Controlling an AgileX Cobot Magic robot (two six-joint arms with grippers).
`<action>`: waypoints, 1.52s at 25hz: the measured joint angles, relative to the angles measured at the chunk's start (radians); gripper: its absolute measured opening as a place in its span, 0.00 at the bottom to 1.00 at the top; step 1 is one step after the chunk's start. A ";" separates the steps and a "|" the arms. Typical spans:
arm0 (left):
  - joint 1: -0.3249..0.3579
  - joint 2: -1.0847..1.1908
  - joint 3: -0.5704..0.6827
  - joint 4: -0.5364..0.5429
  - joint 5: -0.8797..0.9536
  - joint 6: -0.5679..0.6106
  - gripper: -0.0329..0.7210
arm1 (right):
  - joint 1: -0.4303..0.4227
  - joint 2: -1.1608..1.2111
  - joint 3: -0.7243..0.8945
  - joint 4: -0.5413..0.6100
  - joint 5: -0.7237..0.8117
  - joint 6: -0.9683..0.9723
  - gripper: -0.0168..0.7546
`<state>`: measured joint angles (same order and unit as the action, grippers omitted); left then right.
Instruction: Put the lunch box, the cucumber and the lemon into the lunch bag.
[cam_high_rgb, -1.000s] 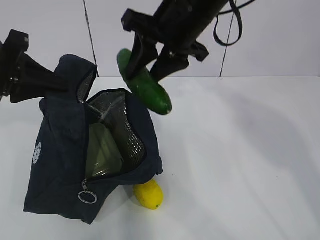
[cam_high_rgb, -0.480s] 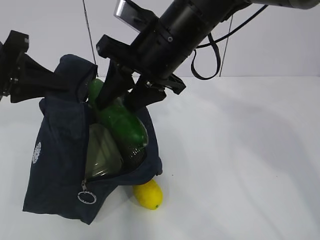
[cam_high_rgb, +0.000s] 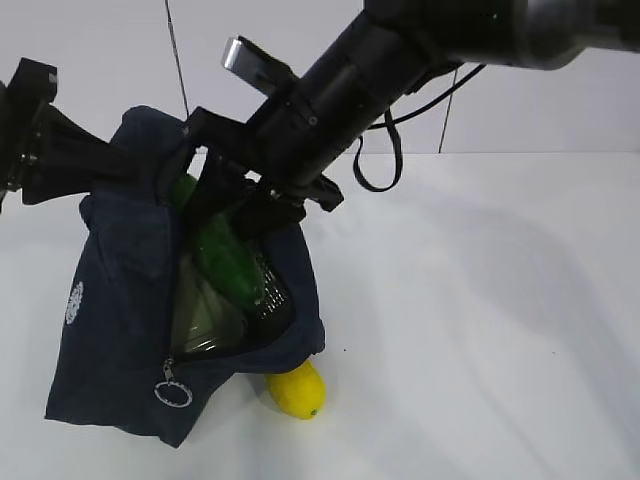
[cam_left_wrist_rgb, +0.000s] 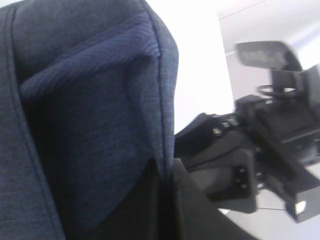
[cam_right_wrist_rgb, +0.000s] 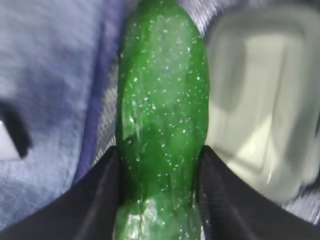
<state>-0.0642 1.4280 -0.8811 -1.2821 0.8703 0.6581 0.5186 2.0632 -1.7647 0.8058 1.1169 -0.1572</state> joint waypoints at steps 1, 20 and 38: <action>0.000 0.000 0.000 -0.004 0.002 0.000 0.03 | 0.000 0.016 0.000 0.021 -0.003 -0.032 0.47; 0.000 0.005 0.000 -0.015 0.021 0.005 0.03 | 0.002 0.057 0.000 0.154 -0.043 -0.333 0.57; 0.000 0.005 0.000 -0.055 0.029 0.005 0.03 | 0.002 0.057 0.000 0.075 -0.101 -0.630 0.60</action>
<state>-0.0642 1.4329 -0.8811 -1.3374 0.8992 0.6633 0.5201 2.1198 -1.7647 0.8810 1.0163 -0.7867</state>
